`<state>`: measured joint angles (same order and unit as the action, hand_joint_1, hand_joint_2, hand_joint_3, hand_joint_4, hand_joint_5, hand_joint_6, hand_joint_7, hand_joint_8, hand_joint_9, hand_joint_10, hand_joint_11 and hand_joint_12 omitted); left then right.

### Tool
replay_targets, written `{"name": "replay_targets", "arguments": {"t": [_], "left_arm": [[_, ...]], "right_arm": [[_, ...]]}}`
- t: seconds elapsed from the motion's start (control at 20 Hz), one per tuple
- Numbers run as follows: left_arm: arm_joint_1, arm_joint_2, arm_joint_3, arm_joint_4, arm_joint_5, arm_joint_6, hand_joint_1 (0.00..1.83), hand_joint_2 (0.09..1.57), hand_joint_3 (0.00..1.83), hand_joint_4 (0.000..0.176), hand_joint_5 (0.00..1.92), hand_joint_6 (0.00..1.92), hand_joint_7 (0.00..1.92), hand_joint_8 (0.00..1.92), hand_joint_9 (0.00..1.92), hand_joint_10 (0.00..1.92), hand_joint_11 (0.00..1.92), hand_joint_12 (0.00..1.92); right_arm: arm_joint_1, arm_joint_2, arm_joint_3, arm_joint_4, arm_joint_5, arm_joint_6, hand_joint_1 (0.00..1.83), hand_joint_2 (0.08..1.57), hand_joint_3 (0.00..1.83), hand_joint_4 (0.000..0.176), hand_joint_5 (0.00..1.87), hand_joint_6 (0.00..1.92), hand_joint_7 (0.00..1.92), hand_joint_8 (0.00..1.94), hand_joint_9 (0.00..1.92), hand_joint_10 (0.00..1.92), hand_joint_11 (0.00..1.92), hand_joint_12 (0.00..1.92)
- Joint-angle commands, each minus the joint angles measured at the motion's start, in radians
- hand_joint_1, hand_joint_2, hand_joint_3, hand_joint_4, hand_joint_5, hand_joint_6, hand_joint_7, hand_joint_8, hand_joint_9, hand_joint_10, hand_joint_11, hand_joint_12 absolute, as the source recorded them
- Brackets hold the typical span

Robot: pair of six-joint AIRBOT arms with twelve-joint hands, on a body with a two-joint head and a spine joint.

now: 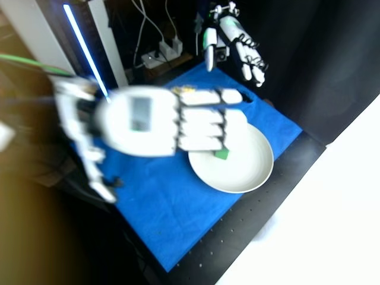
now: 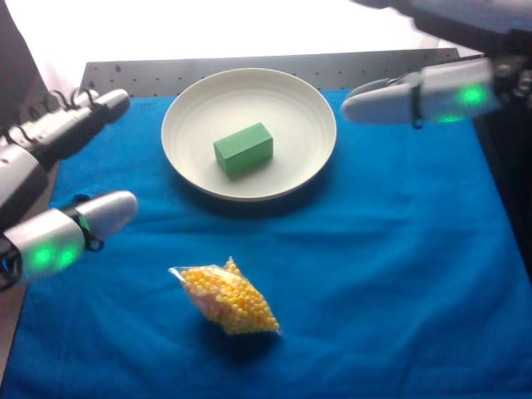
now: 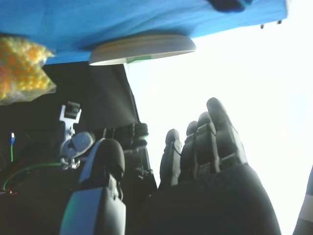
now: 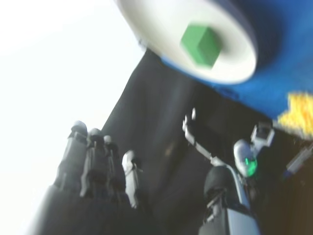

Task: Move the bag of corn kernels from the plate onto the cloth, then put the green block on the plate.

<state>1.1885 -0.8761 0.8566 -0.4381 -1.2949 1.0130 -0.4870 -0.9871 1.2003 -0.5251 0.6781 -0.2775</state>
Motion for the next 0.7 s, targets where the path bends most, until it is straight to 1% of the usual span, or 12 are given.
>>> {"name": "replay_targets", "arguments": {"t": [0.0, 0.05, 0.15, 0.2, 0.25, 0.3, 0.35, 0.4, 0.5, 0.55, 0.6, 0.65], "left_arm": [[-0.007, 0.013, -0.002, 0.014, -0.149, -0.005, 0.35, 1.26, 0.00, 0.146, 0.13, 0.00, 0.08, 0.00, 0.08, 0.00, 0.00, 0.33], [-0.007, 0.017, -0.003, 0.016, -0.156, -0.005, 0.35, 1.26, 0.00, 0.146, 0.11, 0.00, 0.07, 0.00, 0.07, 0.00, 0.00, 0.34], [-0.007, 0.025, -0.004, 0.017, -0.174, -0.004, 0.41, 1.26, 0.00, 0.151, 0.10, 0.00, 0.05, 0.00, 0.06, 0.00, 0.00, 0.31], [-0.007, 0.031, -0.007, 0.018, -0.185, -0.003, 0.43, 1.26, 0.00, 0.153, 0.09, 0.00, 0.03, 0.00, 0.05, 0.00, 0.00, 0.28], [-0.007, 0.040, -0.011, 0.019, -0.197, 0.003, 0.43, 1.25, 0.00, 0.145, 0.09, 0.00, 0.03, 0.00, 0.05, 0.00, 0.00, 0.28], [-0.007, 0.048, -0.016, 0.020, -0.210, 0.009, 0.44, 1.25, 0.00, 0.133, 0.07, 0.00, 0.02, 0.00, 0.03, 0.00, 0.00, 0.22], [-0.007, 0.055, -0.020, 0.022, -0.219, 0.015, 0.42, 1.27, 0.00, 0.131, 0.06, 0.00, 0.01, 0.00, 0.02, 0.00, 0.00, 0.22], [-0.007, 0.063, -0.024, 0.025, -0.228, 0.026, 0.38, 1.26, 0.00, 0.144, 0.04, 0.00, 0.00, 0.00, 0.01, 0.00, 0.00, 0.18], [-0.007, 0.077, -0.029, 0.033, -0.242, 0.035, 0.35, 1.22, 0.00, 0.163, 0.00, 0.00, 0.00, 0.00, 0.00, 0.00, 0.00, 0.04], [-0.008, 0.084, -0.031, 0.038, -0.247, 0.037, 0.35, 1.20, 0.00, 0.172, 0.00, 0.00, 0.00, 0.00, 0.00, 0.00, 0.00, 0.03], [-0.008, 0.092, -0.033, 0.042, -0.254, 0.044, 0.33, 1.20, 0.00, 0.175, 0.00, 0.00, 0.00, 0.00, 0.00, 0.00, 0.00, 0.01], [-0.009, 0.099, -0.036, 0.044, -0.264, 0.051, 0.32, 1.19, 0.00, 0.176, 0.00, 0.00, 0.00, 0.00, 0.00, 0.00, 0.00, 0.00]], "right_arm": [[-0.017, 0.031, -0.032, 0.073, 0.127, -0.052, 0.50, 1.18, 0.02, 0.052, 0.00, 0.00, 0.00, 0.00, 0.00, 0.00, 0.00, 0.00], [-0.051, 0.072, -0.070, 0.119, 0.148, -0.116, 0.40, 1.15, 0.01, 0.108, 0.00, 0.00, 0.00, 0.00, 0.00, 0.00, 0.00, 0.00], [-0.143, 0.142, -0.125, 0.201, 0.207, -0.179, 0.39, 1.18, 0.02, 0.145, 0.00, 0.00, 0.00, 0.00, 0.00, 0.00, 0.00, 0.00], [-0.196, 0.172, -0.155, 0.260, 0.248, -0.219, 0.39, 1.20, 0.02, 0.126, 0.00, 0.00, 0.00, 0.00, 0.00, 0.00, 0.00, 0.00], [-0.241, 0.200, -0.182, 0.312, 0.283, -0.262, 0.36, 1.22, 0.02, 0.122, 0.00, 0.00, 0.00, 0.00, 0.00, 0.00, 0.00, 0.00], [-0.296, 0.228, -0.211, 0.370, 0.331, -0.308, 0.34, 1.21, 0.02, 0.093, 0.00, 0.00, 0.00, 0.00, 0.00, 0.00, 0.00, 0.00], [-0.344, 0.248, -0.228, 0.413, 0.376, -0.335, 0.34, 1.20, 0.01, 0.096, 0.00, 0.00, 0.00, 0.00, 0.00, 0.00, 0.00, 0.00], [-0.410, 0.268, -0.246, 0.468, 0.447, -0.349, 0.34, 1.20, 0.01, 0.097, 0.00, 0.00, 0.00, 0.00, 0.00, 0.00, 0.00, 0.00], [-0.512, 0.298, -0.273, 0.545, 0.572, -0.365, 0.35, 1.20, 0.01, 0.141, 0.00, 0.00, 0.00, 0.00, 0.00, 0.00, 0.00, 0.00], [-0.557, 0.314, -0.291, 0.584, 0.635, -0.380, 0.39, 1.20, 0.00, 0.132, 0.00, 0.00, 0.00, 0.00, 0.00, 0.00, 0.00, 0.00], [-0.596, 0.329, -0.308, 0.621, 0.698, -0.398, 0.41, 1.19, 0.00, 0.142, 0.00, 0.00, 0.00, 0.00, 0.00, 0.00, 0.05, 0.02], [-0.628, 0.341, -0.319, 0.648, 0.748, -0.407, 0.43, 1.19, 0.00, 0.126, 0.00, 0.00, 0.00, 0.00, 0.00, 0.00, 0.01, 0.01]]}}
